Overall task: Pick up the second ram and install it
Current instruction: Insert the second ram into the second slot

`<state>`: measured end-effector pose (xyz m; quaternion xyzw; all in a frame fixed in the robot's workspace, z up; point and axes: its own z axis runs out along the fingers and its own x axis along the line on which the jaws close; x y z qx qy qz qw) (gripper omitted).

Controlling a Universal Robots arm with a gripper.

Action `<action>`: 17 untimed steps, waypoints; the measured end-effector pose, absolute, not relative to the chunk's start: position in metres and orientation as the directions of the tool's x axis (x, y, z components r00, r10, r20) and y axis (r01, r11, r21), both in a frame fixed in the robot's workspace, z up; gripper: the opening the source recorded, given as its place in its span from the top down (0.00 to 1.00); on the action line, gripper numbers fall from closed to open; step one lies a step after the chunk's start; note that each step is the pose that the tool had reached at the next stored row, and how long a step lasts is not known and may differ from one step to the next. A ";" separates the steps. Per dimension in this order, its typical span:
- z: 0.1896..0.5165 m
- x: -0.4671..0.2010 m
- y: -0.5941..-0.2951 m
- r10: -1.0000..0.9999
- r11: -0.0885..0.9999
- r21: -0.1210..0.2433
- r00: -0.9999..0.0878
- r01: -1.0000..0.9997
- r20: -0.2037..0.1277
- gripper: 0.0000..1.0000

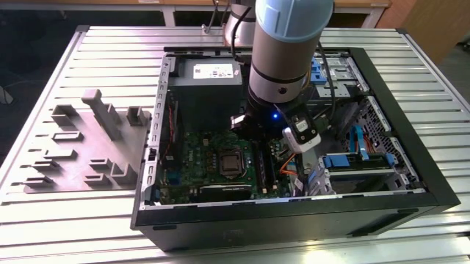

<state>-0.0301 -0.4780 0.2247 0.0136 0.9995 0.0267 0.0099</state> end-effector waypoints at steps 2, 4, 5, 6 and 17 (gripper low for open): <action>0.224 -0.030 -0.479 0.028 0.998 0.054 -0.999 0.026 -0.019 0.89; 0.224 -0.030 -0.480 0.028 0.998 0.054 -0.999 0.027 -0.019 0.89; 0.224 -0.030 -0.481 0.028 0.998 0.054 -0.999 0.027 -0.019 0.89; 0.224 -0.030 -0.481 0.028 0.998 0.054 -0.999 0.027 -0.019 0.89; 0.227 -0.030 -0.481 0.028 0.998 0.054 -0.999 0.027 -0.019 0.89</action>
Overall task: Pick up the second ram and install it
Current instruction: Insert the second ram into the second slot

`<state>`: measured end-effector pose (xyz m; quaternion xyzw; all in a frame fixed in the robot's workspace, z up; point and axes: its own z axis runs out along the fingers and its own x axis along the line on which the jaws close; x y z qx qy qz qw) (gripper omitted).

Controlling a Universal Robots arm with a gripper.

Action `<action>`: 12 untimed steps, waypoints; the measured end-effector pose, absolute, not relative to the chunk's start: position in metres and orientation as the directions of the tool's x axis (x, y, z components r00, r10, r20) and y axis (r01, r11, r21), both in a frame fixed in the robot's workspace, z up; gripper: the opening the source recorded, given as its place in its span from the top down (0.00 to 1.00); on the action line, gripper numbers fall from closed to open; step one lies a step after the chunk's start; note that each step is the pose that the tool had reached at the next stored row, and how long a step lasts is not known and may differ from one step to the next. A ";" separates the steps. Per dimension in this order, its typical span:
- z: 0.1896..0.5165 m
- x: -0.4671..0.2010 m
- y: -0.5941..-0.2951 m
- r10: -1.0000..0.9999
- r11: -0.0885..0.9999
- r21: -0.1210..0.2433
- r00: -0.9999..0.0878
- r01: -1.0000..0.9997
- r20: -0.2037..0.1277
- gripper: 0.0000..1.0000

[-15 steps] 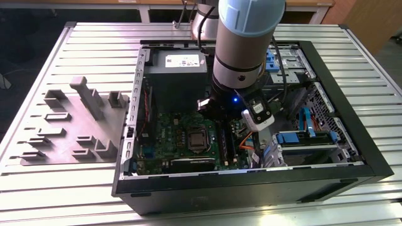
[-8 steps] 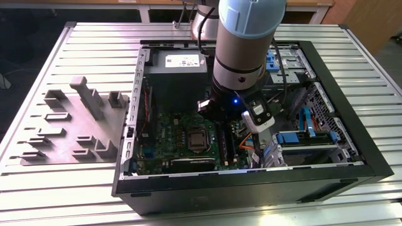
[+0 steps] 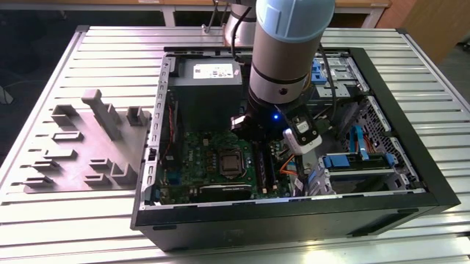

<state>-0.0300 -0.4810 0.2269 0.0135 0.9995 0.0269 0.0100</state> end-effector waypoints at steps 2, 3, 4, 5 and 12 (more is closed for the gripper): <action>0.227 -0.030 -0.482 0.028 0.998 0.054 -0.999 0.026 -0.019 0.89; 0.227 -0.030 -0.482 0.028 0.998 0.054 -0.999 0.026 -0.019 0.89; 0.227 -0.030 -0.482 0.028 0.998 0.054 -0.999 0.027 -0.019 0.89; 0.227 -0.030 -0.482 0.028 0.998 0.054 -0.999 0.027 -0.019 0.89; 0.226 -0.030 -0.483 0.028 0.998 0.054 -0.999 0.026 -0.019 0.89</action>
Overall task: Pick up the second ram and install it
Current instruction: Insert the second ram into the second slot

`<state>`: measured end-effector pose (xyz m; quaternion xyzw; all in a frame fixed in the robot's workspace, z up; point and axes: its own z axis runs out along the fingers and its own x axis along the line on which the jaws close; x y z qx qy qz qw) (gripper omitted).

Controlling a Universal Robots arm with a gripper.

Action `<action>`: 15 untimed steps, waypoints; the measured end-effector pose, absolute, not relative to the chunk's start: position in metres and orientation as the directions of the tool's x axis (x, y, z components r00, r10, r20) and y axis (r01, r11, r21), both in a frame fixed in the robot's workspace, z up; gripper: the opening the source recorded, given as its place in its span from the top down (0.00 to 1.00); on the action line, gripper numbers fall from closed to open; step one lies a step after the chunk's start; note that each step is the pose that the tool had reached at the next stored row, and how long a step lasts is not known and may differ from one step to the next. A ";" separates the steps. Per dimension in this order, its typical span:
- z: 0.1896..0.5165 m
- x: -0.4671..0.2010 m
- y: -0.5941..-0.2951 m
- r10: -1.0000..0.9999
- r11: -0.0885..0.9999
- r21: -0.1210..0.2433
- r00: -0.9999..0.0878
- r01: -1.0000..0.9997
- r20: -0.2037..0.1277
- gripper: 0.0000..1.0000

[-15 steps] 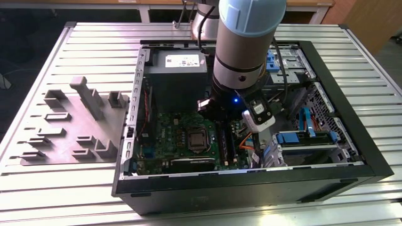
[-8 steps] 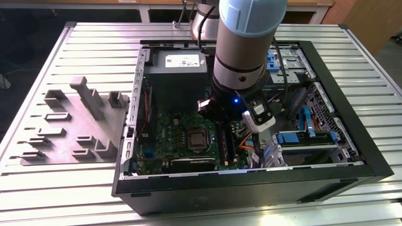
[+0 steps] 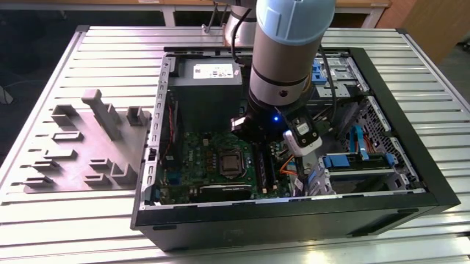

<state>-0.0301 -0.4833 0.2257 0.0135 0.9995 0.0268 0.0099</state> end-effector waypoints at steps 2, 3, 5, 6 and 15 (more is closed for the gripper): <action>0.226 -0.030 -0.483 0.028 0.998 0.054 -0.999 0.027 -0.019 0.89; 0.225 -0.030 -0.483 0.028 0.998 0.054 -0.999 0.027 -0.019 0.89; 0.225 -0.030 -0.483 0.028 0.998 0.054 -0.999 0.027 -0.019 0.89; 0.225 -0.030 -0.483 0.028 0.998 0.054 -0.999 0.027 -0.019 0.89; 0.221 -0.030 -0.483 0.028 0.998 0.054 -0.999 0.026 -0.019 0.89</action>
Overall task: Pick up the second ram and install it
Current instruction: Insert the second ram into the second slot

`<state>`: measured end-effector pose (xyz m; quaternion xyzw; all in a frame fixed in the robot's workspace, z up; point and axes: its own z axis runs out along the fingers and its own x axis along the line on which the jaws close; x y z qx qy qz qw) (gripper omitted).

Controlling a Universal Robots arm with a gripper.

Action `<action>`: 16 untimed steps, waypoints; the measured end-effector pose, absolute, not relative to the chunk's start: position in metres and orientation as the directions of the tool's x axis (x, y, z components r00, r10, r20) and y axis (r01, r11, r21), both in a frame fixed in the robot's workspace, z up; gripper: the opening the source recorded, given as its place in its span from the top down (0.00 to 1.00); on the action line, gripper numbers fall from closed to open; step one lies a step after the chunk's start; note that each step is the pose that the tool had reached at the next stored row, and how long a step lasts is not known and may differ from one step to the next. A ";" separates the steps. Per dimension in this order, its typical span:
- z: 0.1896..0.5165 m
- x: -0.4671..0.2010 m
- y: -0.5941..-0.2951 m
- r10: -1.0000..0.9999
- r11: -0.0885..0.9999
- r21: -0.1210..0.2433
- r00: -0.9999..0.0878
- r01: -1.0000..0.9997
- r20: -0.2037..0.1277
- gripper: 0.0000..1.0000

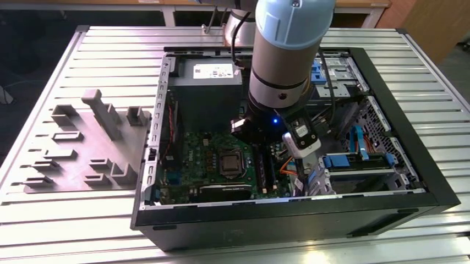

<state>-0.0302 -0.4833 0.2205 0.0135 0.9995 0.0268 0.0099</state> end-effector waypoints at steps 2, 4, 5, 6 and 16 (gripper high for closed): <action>0.220 -0.030 -0.483 0.028 0.998 0.054 -0.999 0.026 -0.019 0.89; 0.220 -0.030 -0.483 0.028 0.998 0.054 -0.999 0.027 -0.019 0.89; 0.220 -0.030 -0.483 0.028 0.998 0.054 -0.999 0.027 -0.019 0.89; 0.220 -0.030 -0.483 0.028 0.998 0.054 -0.999 0.027 -0.019 0.89; 0.214 -0.030 -0.483 0.028 0.998 0.053 -0.999 0.027 -0.019 0.89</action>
